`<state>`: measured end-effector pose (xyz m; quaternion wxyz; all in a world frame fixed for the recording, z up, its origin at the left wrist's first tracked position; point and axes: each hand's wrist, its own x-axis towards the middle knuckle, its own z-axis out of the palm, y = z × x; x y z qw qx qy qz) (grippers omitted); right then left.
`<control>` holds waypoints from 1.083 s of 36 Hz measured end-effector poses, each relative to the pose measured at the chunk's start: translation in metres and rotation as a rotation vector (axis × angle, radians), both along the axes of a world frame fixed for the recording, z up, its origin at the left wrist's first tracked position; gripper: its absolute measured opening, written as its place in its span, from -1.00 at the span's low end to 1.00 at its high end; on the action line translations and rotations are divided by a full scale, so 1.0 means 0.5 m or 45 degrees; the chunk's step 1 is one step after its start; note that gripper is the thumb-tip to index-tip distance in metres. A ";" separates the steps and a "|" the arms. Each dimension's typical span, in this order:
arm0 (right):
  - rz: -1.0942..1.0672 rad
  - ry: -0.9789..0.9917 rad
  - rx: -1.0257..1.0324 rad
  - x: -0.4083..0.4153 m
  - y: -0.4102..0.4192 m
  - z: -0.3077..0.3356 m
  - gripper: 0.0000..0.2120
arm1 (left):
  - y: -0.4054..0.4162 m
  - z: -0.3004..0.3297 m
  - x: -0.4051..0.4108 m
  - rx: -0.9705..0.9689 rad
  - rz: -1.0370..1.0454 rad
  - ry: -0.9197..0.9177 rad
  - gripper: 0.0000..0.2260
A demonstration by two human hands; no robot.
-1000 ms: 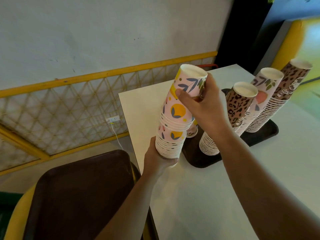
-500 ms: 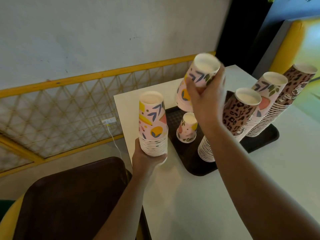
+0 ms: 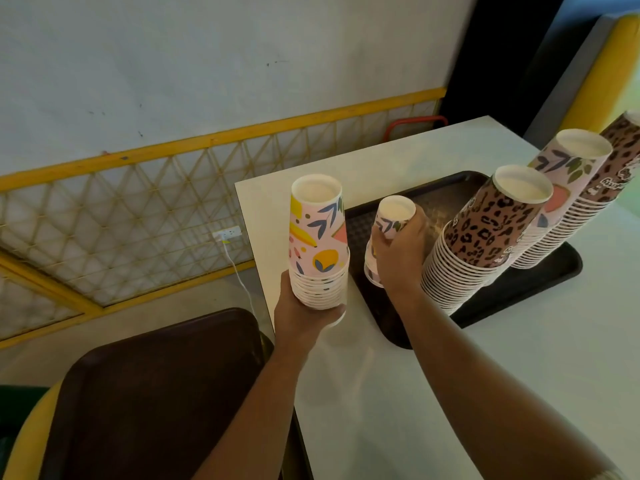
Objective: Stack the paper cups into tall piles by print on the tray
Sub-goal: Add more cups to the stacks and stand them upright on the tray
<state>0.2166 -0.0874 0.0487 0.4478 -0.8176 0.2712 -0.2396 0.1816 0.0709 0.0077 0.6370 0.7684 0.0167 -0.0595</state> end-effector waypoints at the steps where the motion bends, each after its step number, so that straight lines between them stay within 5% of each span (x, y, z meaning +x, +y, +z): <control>1: 0.010 0.003 0.019 0.000 -0.001 -0.010 -0.34 | 0.000 0.000 0.000 0.002 -0.004 -0.003 -0.34; 10: 0.072 0.048 0.146 -0.014 0.011 -0.029 -0.27 | -0.001 0.004 -0.003 0.019 0.009 -0.014 -0.31; 17: 0.325 -0.475 0.069 -0.076 0.041 0.096 -0.48 | -0.002 0.007 -0.009 0.068 0.030 0.013 -0.19; 23: 0.782 -0.033 0.097 -0.092 0.054 0.180 -0.17 | -0.019 0.010 -0.014 0.072 -0.009 0.017 -0.20; 31: 0.697 -0.034 -0.038 -0.093 0.057 0.179 -0.41 | -0.031 0.014 -0.021 0.028 -0.060 -0.012 -0.28; 39: 0.576 -0.095 -0.076 -0.101 0.054 0.189 -0.44 | -0.036 0.018 -0.024 0.023 -0.081 -0.012 -0.20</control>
